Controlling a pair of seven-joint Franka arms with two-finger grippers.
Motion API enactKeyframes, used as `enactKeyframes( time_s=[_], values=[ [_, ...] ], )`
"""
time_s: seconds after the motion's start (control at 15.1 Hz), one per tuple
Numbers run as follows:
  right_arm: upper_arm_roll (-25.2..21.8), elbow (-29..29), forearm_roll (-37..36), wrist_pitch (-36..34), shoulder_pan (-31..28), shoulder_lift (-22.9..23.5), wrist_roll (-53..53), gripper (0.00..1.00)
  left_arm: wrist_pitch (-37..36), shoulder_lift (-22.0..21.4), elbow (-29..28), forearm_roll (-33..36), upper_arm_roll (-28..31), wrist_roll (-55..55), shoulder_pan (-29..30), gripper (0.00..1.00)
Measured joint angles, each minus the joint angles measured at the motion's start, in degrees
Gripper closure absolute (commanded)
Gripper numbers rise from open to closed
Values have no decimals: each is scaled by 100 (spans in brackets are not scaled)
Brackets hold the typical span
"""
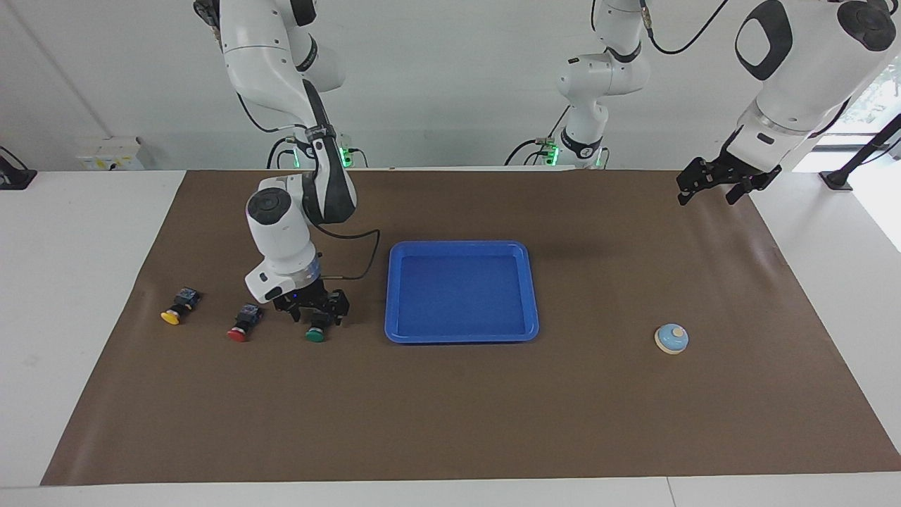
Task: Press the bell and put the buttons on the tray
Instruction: 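Grasp the green-capped button with the right gripper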
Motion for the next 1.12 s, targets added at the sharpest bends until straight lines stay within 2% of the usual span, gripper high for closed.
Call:
enactKeyframes(
  time_s=[0.07,0.13,0.66,0.86,0.99,1.12],
  values=[
    [0,0,0,-6,10,2,1,77,0,-2,0,0,8,0,2,0],
    [0,0,0,-18,20,6,5,100,0,-3,0,0,24,0,5,0],
    [1,47,0,-259,122,15,15,100,0,-3,0,0,59,0,8,0],
    [4,527,2,-1017,215,7,14,100,0,-3,0,0,59,0,8,0],
    [8,1055,41,-1732,505,-20,229,100,0,-3,0,0,59,0,9,0],
    [15,1428,54,-2152,929,-61,729,100,0,-3,0,0,59,0,9,0]
  ],
)
